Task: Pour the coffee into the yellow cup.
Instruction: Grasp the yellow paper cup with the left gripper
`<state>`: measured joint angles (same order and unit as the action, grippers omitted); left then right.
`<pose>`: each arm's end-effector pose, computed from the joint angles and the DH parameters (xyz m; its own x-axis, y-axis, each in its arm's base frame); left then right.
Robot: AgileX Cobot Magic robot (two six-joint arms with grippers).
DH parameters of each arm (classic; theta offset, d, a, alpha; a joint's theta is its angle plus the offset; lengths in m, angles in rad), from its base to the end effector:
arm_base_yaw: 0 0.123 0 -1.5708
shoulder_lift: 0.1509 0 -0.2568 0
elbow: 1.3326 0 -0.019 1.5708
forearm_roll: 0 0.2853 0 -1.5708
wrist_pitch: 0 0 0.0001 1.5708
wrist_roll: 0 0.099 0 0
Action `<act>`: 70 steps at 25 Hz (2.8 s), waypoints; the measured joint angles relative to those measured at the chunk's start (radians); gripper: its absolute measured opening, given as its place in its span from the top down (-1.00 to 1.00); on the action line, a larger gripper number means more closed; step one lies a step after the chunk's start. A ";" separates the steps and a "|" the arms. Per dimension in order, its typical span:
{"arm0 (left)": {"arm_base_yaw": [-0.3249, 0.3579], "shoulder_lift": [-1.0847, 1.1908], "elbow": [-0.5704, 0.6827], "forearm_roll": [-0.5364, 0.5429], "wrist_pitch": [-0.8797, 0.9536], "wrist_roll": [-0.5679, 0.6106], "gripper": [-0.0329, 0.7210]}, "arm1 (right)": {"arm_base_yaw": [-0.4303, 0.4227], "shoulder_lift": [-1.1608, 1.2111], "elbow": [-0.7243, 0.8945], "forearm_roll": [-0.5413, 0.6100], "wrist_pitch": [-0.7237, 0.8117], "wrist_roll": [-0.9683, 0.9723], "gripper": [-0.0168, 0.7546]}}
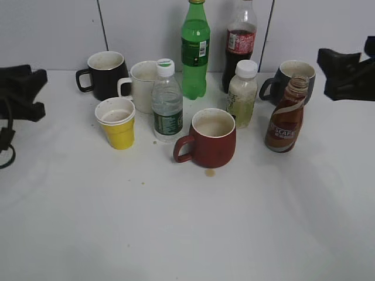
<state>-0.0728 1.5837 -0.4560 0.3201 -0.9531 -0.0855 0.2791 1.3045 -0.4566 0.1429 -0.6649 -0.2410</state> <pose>0.2950 -0.0470 0.1291 -0.0772 0.1064 -0.9913 0.3344 0.9395 0.0748 0.2796 0.0711 0.1852 -0.0715 -0.1530 -0.9856 -0.2012 0.9701 -0.1360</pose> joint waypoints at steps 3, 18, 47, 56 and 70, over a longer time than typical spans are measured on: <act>-0.004 0.070 0.000 0.044 -0.010 0.000 0.24 | 0.028 0.086 0.000 -0.003 -0.060 0.008 -0.56; -0.009 0.257 -0.001 0.176 -0.065 0.000 -0.49 | 0.048 0.369 0.143 -0.027 -0.413 0.083 -0.56; -0.089 0.660 -0.329 0.242 -0.180 0.000 -0.68 | 0.048 0.613 0.091 -0.045 -0.543 0.146 -0.57; -0.089 0.717 -0.427 0.249 -0.180 0.000 -0.68 | 0.048 0.613 0.090 -0.044 -0.543 0.146 -0.57; -0.124 0.728 -0.511 0.238 -0.138 -0.019 -0.66 | 0.048 0.613 0.090 -0.044 -0.543 0.147 -0.57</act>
<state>-0.1968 2.3113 -0.9669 0.5582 -1.0909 -0.1042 0.3272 1.9171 -0.3662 0.0989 -1.2084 -0.0943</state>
